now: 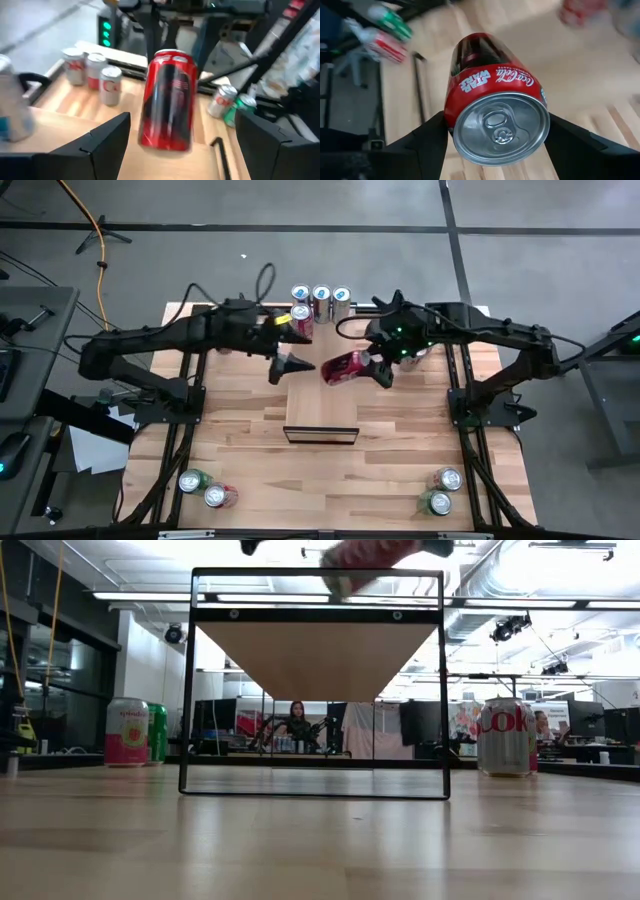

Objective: Place canned beverage on shelf
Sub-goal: Put the top red white soda can on the shelf

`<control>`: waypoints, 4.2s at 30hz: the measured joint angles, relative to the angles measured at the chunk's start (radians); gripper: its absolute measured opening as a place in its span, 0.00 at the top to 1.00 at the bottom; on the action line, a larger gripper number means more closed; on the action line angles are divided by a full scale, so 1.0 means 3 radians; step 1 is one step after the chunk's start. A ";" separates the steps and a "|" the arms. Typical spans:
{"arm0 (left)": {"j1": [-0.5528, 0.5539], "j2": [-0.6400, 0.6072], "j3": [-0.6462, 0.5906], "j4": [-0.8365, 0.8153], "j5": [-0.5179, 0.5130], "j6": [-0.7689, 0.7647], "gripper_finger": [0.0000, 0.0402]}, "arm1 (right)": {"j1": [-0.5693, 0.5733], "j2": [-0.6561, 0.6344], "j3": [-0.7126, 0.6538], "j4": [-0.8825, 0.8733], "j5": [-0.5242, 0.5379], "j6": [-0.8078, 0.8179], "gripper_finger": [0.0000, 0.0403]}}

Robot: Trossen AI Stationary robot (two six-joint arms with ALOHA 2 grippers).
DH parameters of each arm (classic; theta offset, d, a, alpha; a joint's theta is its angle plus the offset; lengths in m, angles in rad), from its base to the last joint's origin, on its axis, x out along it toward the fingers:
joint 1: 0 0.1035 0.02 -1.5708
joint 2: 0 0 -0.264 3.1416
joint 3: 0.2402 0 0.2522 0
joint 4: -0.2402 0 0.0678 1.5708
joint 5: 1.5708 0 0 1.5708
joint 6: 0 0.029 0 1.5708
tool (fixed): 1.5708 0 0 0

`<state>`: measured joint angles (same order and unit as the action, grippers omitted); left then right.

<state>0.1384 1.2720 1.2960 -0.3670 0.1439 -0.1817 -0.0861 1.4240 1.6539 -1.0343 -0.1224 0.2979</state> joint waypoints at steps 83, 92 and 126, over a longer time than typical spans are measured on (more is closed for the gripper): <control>0.0083 -0.0250 -0.1962 0.4017 0.0979 -0.1772 0.47 | -0.0094 0.0029 -0.1041 0.4065 -0.0478 -0.0162 0.13; 0.0082 0.0109 -0.1605 0.4039 0.1162 -0.1710 0.47 | -0.0044 0.0102 -0.1041 0.4142 -0.0731 -0.0002 0.13; 0.0516 0.0143 -0.1451 0.3622 0.1511 -0.2023 0.13 | -0.0108 -0.0219 -0.1045 0.3486 -0.0940 -0.0183 0.28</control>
<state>0.2933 1.3148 0.8608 0.7196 0.5974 -0.7887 -0.1184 1.3584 1.3403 0.0114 -0.4044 0.2431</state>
